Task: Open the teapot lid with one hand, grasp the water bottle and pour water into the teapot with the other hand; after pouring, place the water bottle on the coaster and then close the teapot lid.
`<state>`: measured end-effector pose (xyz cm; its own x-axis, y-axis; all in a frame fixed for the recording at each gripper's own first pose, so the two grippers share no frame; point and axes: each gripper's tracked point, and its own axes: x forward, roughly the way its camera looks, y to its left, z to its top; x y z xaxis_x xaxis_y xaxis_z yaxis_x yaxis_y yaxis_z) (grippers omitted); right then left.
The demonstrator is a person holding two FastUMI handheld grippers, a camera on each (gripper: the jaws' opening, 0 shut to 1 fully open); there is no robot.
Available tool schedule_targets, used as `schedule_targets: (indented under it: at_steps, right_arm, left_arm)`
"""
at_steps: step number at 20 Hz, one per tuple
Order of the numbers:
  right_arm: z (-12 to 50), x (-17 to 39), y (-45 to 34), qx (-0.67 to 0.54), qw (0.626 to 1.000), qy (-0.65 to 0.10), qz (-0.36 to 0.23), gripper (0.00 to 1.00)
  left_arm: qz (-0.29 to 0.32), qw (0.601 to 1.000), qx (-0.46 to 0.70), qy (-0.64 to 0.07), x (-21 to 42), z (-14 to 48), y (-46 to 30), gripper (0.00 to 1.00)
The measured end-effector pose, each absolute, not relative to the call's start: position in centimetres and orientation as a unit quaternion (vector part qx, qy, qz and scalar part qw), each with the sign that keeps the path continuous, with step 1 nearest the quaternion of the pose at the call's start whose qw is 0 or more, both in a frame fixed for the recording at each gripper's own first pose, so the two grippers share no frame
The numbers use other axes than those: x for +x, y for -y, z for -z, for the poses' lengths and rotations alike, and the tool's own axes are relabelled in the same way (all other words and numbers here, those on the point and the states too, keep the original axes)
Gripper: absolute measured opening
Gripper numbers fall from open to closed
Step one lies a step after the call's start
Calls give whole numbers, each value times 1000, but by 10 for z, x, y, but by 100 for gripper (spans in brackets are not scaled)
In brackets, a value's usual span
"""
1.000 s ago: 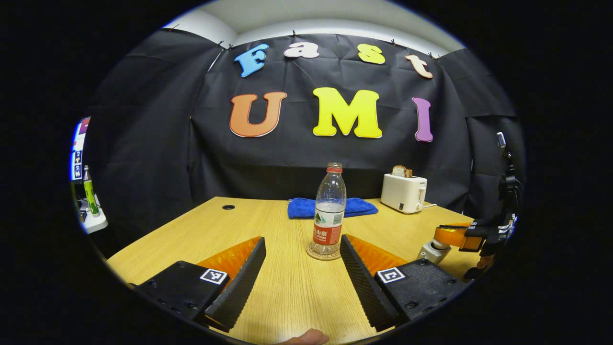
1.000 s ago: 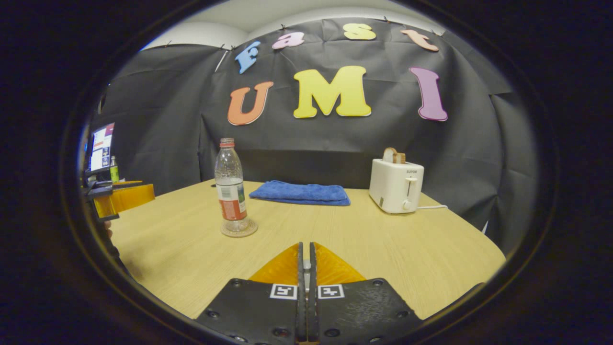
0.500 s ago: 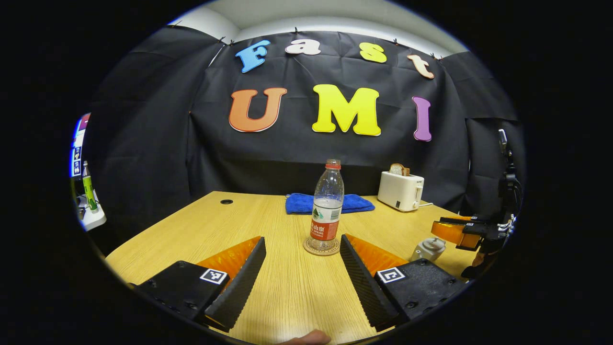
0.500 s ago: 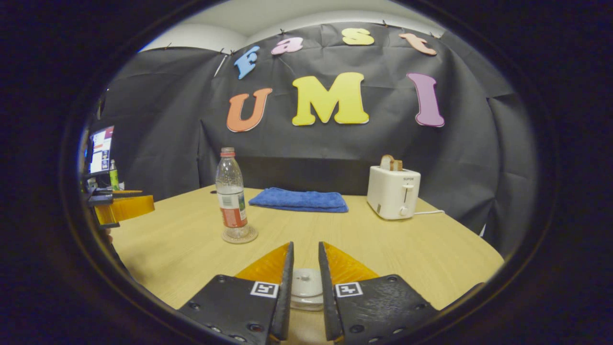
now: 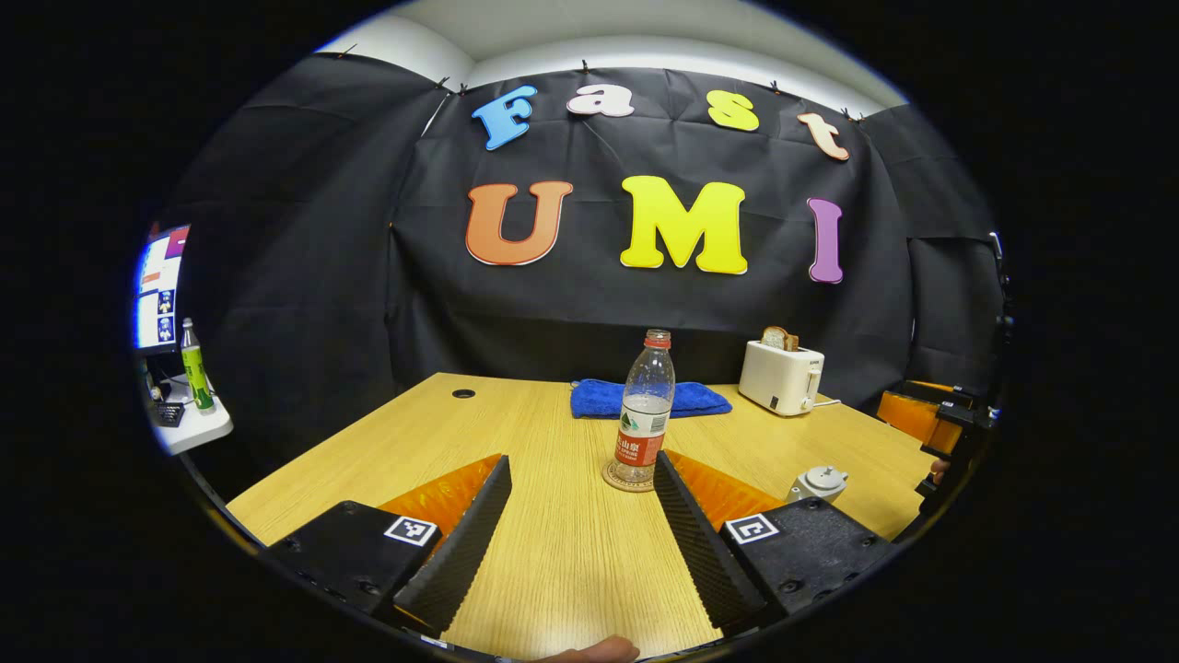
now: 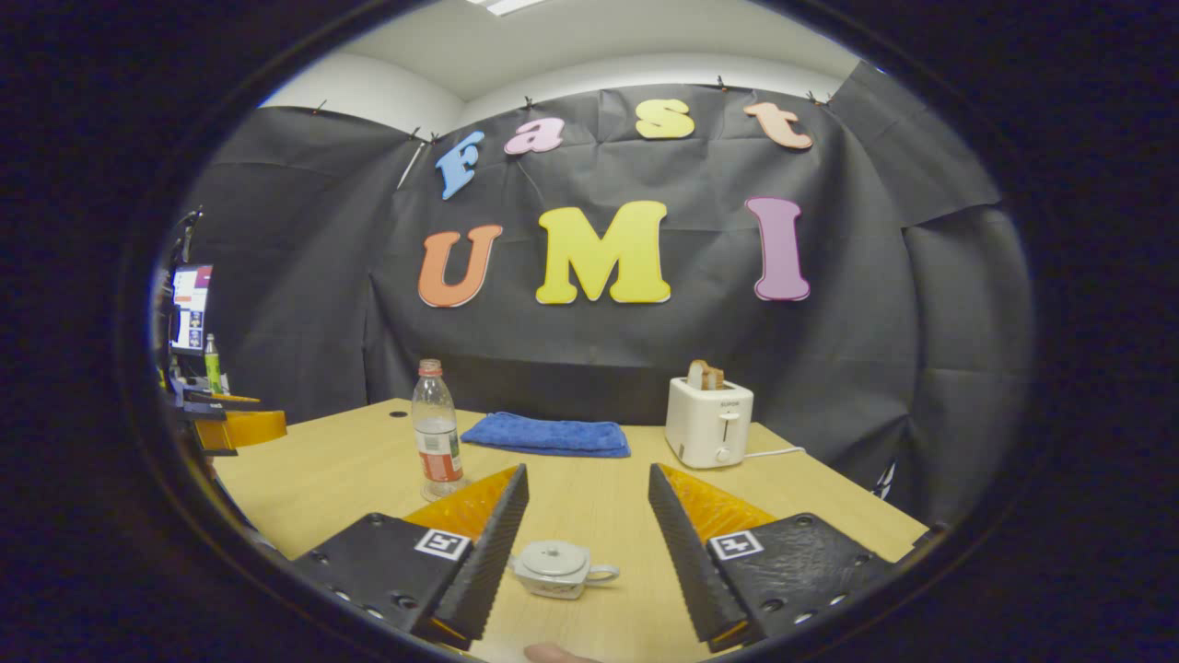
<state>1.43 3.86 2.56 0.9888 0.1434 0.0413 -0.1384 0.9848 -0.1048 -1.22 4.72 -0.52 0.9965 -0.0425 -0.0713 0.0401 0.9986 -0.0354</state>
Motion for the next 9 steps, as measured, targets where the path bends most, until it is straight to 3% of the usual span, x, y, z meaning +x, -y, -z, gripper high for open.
schedule_targets:
  at_steps: [1, 9]
  right_arm:
    - [-28, 8, -31, -50, 997, 27, -61, 96]
    - [-51, -48, 28, -59, 998, 33, -9, 97]
  left_arm:
    - [19, 999, -12, -34, -17, 1, -47, 97]
    - [12, 1000, -3, -26, -45, -7, -38, 98]
